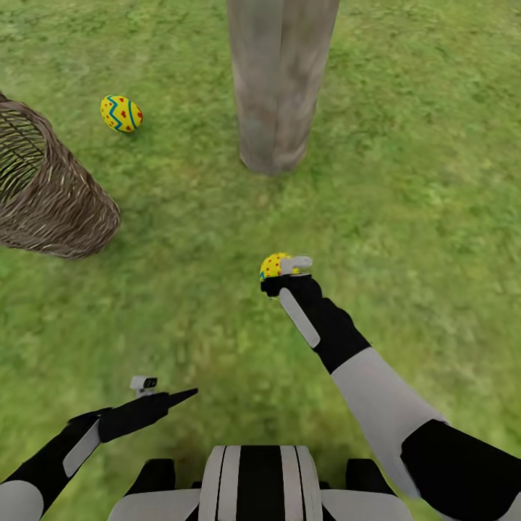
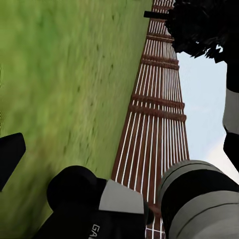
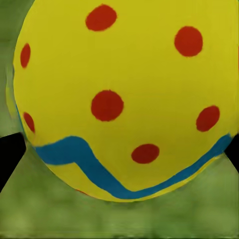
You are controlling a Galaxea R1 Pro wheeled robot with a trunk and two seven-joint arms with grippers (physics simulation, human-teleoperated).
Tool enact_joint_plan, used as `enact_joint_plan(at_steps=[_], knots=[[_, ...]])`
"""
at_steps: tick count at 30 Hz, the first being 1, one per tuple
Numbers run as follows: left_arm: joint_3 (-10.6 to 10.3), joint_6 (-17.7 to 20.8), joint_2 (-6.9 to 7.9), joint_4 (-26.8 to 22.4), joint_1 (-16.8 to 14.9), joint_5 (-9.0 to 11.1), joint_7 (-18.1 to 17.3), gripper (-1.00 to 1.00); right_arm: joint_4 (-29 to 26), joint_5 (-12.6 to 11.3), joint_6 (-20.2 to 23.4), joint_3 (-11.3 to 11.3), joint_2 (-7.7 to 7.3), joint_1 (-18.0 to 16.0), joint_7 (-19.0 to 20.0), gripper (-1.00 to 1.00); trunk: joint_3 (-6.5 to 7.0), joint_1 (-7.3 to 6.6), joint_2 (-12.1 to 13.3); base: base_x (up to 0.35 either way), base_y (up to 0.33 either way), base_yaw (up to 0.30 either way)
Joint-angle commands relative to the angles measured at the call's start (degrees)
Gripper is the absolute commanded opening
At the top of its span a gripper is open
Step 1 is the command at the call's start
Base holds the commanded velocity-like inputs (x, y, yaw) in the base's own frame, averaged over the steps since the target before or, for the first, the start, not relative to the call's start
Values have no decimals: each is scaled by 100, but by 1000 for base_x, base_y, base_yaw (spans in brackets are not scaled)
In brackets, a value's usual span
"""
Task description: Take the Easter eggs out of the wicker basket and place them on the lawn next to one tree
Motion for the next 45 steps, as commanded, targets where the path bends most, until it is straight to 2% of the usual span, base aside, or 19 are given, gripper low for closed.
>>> enact_joint_plan(at_steps=[1,9,14,20,22,45], knots=[[-35,62,-25,12,-4,49,-9,100,30,-53,14,18,0,30,-56,100,-3,-1,-1,0,0,0],[-7,-133,-212,207,-4,49,-26,100,264,-85,-36,27,0,289,-39,100,-3,-1,-1,0,0,0],[0,-290,-214,331,-4,36,-65,100,292,-88,-36,36,0,450,-39,100,-3,-1,-1,0,0,0],[0,-294,-215,331,-4,32,-70,100,107,-89,-36,37,0,607,-21,100,4,-1,-1,0,0,0],[0,-293,-215,331,-4,32,-70,100,-122,-89,-36,36,0,620,-21,100,19,-1,-1,0,0,0],[0,-295,-215,340,-4,32,-35,100,-135,-89,-42,44,0,624,-18,100,231,-1,-1,0,0,0]])
